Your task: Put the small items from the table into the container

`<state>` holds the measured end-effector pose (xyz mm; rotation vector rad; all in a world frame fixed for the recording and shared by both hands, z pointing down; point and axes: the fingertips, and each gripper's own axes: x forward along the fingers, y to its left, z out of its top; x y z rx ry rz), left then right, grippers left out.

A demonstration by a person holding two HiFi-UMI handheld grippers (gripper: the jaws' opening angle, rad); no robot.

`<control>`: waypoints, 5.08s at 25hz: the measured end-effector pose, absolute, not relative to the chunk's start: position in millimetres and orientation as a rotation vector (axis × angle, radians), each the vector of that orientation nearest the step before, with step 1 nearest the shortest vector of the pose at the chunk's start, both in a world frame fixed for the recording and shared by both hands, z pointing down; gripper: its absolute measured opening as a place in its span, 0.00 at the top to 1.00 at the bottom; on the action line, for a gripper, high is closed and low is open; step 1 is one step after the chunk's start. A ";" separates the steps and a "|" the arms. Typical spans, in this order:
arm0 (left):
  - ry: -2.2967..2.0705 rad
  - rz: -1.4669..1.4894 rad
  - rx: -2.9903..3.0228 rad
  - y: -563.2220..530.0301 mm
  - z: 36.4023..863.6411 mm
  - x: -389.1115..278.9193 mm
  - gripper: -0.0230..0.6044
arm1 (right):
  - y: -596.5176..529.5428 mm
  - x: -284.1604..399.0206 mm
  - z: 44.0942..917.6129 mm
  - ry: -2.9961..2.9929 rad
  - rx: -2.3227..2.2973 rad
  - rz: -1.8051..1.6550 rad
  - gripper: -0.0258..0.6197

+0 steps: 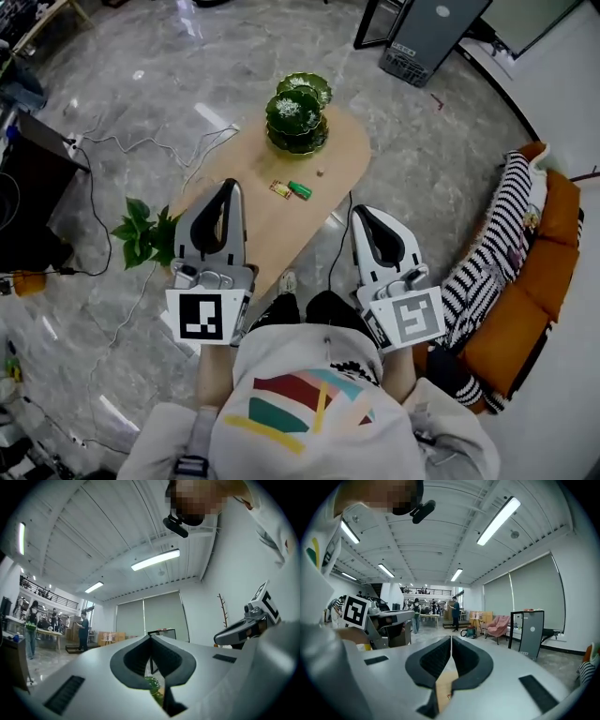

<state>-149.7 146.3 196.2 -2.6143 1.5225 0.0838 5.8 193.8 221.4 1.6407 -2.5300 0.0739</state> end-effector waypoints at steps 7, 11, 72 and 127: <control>1.527 0.057 -2.667 89.2 211.2 -130.7 0.95 | 146.9 35.0 238.1 -2.502 1.685 0.192 0.94; 1.535 0.020 -2.642 57.3 204.9 -106.6 0.95 | 111.1 60.3 235.1 -2.532 1.683 0.220 0.94; 2.277 -0.539 -2.580 -22.2 605.8 -175.7 0.95 | -22.6 -77.7 831.8 -1.832 0.520 0.446 0.60; 2.009 -0.226 -2.438 -68.0 334.0 -166.1 0.95 | -149.8 -16.9 407.6 -2.430 1.236 0.143 0.52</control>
